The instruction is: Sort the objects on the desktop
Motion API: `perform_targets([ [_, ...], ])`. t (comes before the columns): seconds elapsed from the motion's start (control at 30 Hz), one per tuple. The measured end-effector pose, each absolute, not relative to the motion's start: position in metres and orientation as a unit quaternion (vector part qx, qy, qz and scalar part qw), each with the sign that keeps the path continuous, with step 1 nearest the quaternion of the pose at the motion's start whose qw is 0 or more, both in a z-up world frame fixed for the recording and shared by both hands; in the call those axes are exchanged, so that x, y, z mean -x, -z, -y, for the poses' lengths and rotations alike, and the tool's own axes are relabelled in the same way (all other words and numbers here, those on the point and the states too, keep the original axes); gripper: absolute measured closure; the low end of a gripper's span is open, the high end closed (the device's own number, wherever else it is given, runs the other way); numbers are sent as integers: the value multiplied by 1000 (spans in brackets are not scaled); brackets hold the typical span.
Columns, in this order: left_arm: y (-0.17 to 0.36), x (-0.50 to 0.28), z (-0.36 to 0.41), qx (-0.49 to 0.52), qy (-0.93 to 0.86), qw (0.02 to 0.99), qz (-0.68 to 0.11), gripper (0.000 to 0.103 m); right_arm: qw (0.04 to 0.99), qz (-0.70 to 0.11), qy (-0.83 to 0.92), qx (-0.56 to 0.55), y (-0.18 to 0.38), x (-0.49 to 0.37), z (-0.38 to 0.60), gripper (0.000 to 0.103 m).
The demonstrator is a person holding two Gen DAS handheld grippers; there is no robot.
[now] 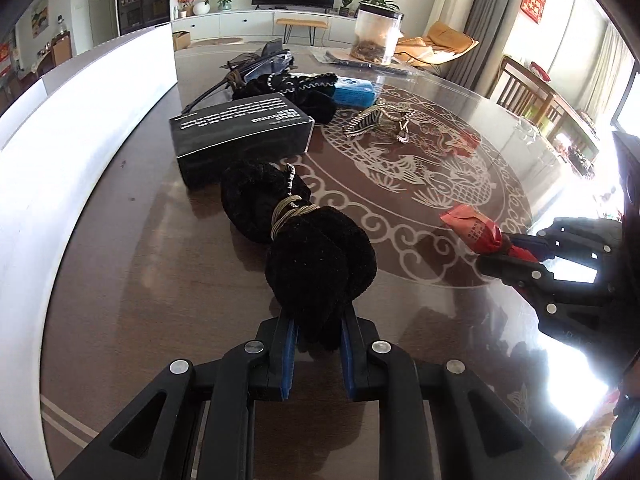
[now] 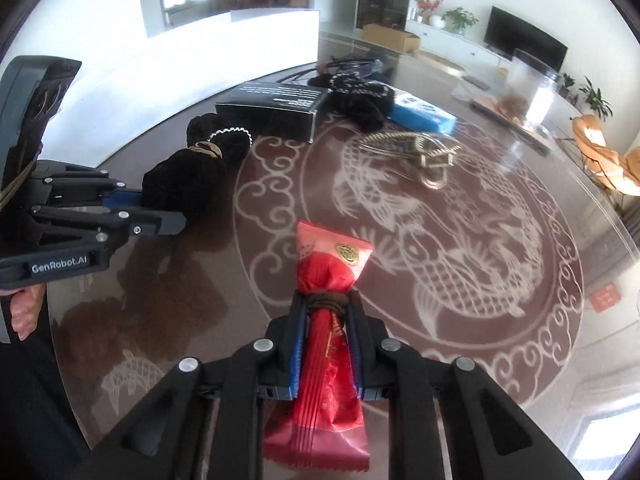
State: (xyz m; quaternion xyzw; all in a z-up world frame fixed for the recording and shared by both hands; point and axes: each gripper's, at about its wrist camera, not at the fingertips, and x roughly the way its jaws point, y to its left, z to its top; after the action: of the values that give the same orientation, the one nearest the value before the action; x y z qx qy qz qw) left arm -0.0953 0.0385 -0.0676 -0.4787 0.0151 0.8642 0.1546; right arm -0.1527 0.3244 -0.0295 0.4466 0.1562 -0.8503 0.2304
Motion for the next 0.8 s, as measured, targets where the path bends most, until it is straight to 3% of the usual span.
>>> perform_targets([
  [0.13, 68, 88, -64, 467, -867, 169, -39, 82, 181, -144, 869, -438, 31, 113, -363, 83],
  [0.2, 68, 86, -66, 462, -871, 161, -34, 81, 163, -137, 874, -438, 35, 104, -374, 76],
  [0.23, 68, 86, -66, 462, -872, 161, -33, 80, 157, -129, 878, -433, 34, 105, -377, 58],
  [0.27, 68, 86, -66, 460, -873, 158, -37, 80, 152, -123, 880, -433, 35, 105, -379, 31],
  [0.3, 68, 85, -66, 459, -875, 150, -43, 73, 152, -117, 880, -435, 35, 102, -381, 22],
  [0.33, 68, 85, -66, 458, -877, 136, -52, 56, 156, -111, 879, -436, 37, 104, -380, 18],
  [0.4, 71, 88, -64, 463, -878, 98, -69, 31, 161, -116, 878, -436, 38, 103, -376, 18],
  [0.8, 74, 92, -56, 464, -880, 89, -53, 22, 156, -95, 874, -451, 41, 114, -373, 8],
])
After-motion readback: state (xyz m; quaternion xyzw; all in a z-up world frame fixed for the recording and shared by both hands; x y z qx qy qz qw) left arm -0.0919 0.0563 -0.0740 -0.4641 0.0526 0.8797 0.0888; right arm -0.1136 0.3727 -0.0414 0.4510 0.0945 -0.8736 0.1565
